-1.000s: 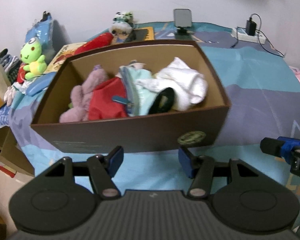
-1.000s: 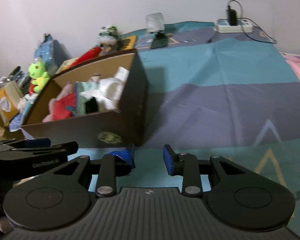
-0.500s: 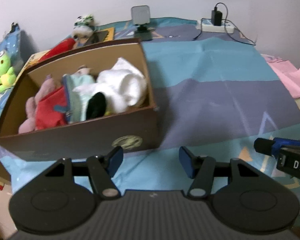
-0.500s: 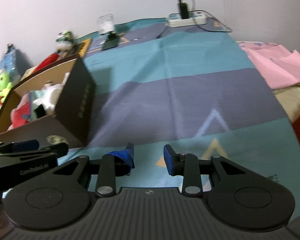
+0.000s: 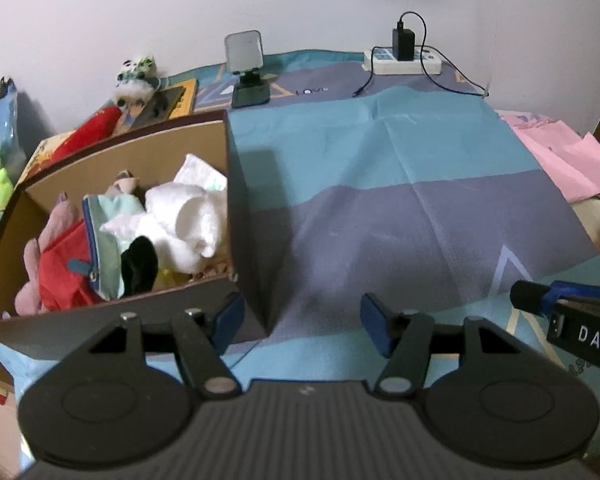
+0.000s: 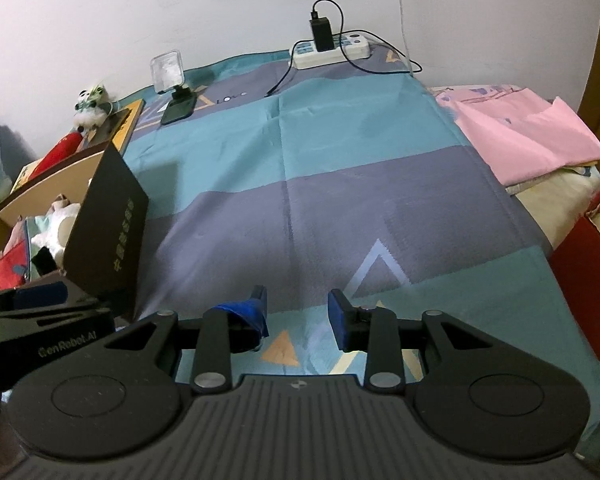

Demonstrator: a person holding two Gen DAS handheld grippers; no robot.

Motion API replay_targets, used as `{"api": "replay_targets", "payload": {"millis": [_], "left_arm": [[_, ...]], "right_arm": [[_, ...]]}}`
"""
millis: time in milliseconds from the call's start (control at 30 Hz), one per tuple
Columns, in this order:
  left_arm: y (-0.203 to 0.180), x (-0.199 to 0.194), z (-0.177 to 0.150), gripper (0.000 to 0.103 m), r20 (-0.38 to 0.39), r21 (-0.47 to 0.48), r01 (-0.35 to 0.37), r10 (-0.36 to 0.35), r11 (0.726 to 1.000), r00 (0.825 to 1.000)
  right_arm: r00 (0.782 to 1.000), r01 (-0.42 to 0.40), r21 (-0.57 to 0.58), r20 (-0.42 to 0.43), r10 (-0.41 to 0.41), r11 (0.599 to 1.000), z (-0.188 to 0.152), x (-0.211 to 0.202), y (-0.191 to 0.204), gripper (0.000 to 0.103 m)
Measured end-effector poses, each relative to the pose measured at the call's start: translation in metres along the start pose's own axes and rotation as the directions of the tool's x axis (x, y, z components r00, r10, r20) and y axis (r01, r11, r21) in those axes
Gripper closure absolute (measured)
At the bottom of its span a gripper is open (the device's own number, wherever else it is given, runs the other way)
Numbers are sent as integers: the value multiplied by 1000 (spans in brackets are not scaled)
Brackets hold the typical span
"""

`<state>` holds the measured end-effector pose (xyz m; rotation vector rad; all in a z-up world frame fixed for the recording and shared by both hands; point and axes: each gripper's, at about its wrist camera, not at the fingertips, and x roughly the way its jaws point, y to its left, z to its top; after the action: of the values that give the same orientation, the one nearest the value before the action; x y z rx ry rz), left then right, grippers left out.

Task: Organize soft objects
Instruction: 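Withdraw the open right gripper from the box over the sheet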

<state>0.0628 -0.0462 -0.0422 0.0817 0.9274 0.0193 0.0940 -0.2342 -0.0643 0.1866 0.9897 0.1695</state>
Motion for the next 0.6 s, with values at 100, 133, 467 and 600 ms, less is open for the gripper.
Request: {"api": "replay_targets", "payload": {"millis": [100, 133, 467, 600], "left_arm": [[-3, 4, 4, 40, -8, 2, -5, 5, 1000, 1000], [-3, 4, 5, 40, -10, 4, -5, 5, 1000, 1000], [6, 3, 17, 40, 1, -6, 5, -5, 1000, 1000], [10, -16, 27, 40, 57, -10, 37, -36, 999, 998]], "right_arm": [[1000, 2, 1, 4, -2, 1000, 3, 2, 0, 87], [1000, 3, -3, 5, -3, 1000, 4, 2, 1, 87], [1000, -6, -48, 30, 8, 999, 16, 7, 15, 86], [998, -1, -52, 59, 4, 999, 24, 2, 22, 86]]}}
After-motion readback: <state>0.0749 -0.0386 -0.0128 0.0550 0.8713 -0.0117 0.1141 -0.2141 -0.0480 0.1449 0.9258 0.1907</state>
